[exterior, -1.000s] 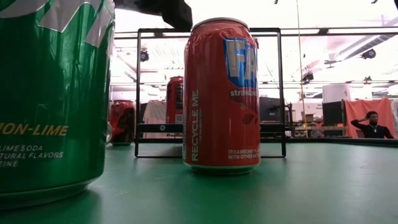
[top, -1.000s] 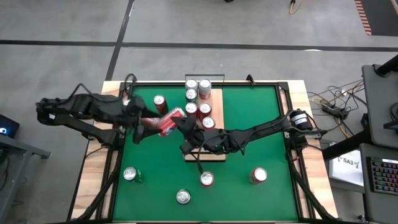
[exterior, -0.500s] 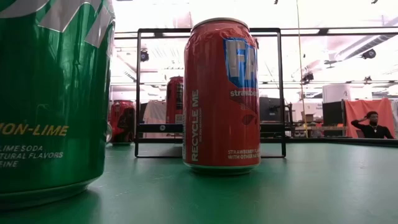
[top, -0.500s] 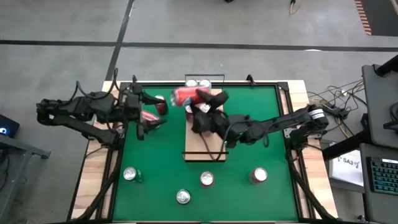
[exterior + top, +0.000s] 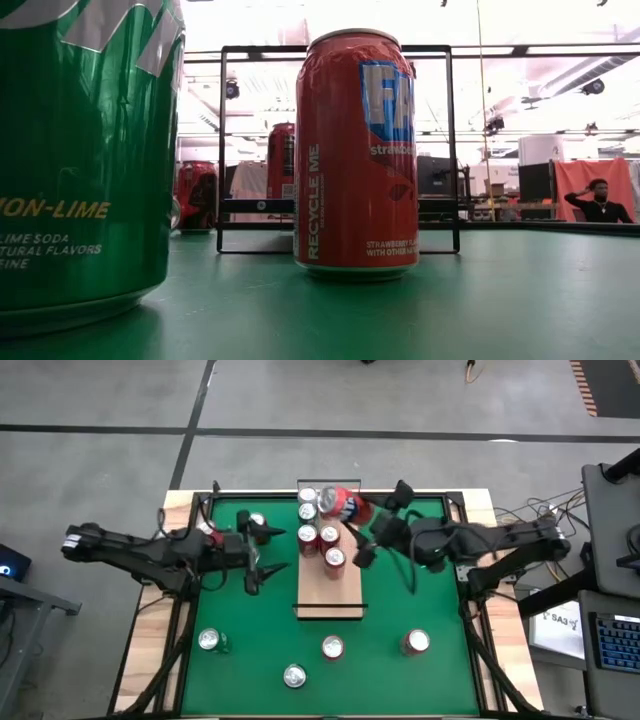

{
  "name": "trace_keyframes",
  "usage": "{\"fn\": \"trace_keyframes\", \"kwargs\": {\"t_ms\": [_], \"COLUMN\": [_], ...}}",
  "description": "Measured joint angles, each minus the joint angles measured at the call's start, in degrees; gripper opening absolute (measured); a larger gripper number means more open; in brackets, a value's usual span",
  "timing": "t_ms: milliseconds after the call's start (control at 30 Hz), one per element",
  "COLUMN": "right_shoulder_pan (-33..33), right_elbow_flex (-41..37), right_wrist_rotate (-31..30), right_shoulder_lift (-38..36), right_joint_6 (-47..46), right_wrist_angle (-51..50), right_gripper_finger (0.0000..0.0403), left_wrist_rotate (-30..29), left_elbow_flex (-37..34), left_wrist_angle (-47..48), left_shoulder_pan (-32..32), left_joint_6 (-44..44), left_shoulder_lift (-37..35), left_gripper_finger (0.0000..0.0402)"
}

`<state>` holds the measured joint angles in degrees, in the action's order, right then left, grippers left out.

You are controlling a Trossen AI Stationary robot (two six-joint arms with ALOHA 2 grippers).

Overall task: Place canned beverage on shelf
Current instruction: Put the orange soda can on the shelf and aligned with the other orange soda can

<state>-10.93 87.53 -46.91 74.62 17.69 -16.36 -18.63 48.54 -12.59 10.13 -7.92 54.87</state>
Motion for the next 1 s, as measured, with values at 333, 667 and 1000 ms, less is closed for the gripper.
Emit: {"fn": "trace_keyframes", "kwargs": {"t_ms": [333, 667, 1000], "right_shoulder_pan": [0.4, 0.3, 0.3], "right_elbow_flex": [-7.1, -16.1, -17.6], "right_wrist_rotate": [14.3, 14.4, 14.4], "right_shoulder_lift": [-4.9, -4.2, -1.6], "right_joint_6": [-14.9, -14.2, -8.2], "right_wrist_angle": [-5.6, 7.5, 15.2], "right_gripper_finger": [0.0284, 0.0285, 0.0284], "left_wrist_rotate": [1.4, -0.5, -4.2], "left_elbow_flex": [-7.4, -7.7, -7.3], "left_wrist_angle": [-28.0, -41.9, -53.8], "left_shoulder_pan": [0.0, -0.1, -0.3], "left_joint_6": [-4.8, -5.2, -5.0], "left_shoulder_lift": [9.7, 18.0, 23.8], "left_gripper_finger": [0.0337, 0.0337, 0.0337]}}
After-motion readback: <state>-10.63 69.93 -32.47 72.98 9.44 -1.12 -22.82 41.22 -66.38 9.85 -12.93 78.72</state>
